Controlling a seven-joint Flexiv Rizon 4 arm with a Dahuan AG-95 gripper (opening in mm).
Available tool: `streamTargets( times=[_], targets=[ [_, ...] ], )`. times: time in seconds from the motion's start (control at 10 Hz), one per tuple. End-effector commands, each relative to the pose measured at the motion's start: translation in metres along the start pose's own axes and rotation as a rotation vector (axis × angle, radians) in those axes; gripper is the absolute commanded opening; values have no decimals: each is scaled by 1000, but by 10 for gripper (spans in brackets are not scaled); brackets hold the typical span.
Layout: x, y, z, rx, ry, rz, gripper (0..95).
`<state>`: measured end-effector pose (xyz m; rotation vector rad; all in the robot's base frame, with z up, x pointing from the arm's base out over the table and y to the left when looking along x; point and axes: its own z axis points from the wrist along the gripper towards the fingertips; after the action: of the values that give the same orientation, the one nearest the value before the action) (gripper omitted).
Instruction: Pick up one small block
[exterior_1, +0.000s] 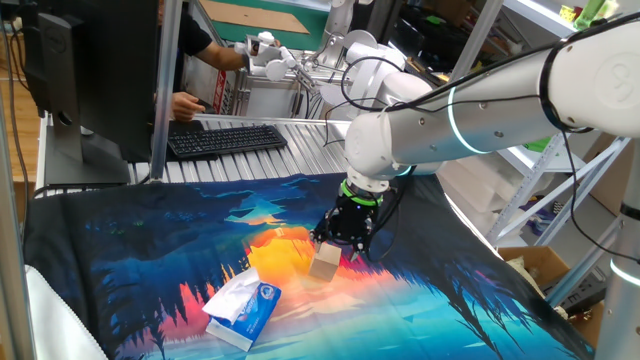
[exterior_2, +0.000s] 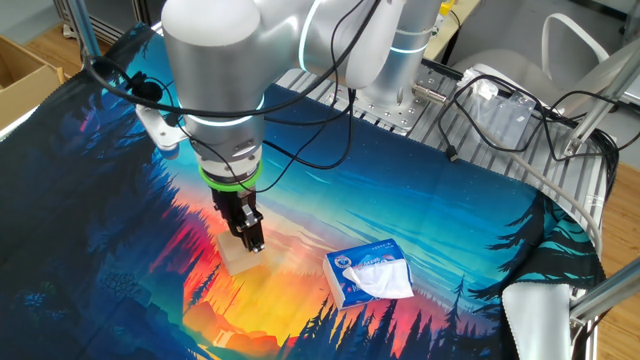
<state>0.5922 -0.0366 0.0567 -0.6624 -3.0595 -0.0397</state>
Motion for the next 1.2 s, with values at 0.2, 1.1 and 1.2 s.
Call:
streamTargets(
  times=[0.2,1.1,1.2],
  targets=[
    [-1,0,0,1,0,2,760],
    [-1,0,0,8,3,-119,0],
    [-1,0,0,12,18,-123,0]
  ],
)
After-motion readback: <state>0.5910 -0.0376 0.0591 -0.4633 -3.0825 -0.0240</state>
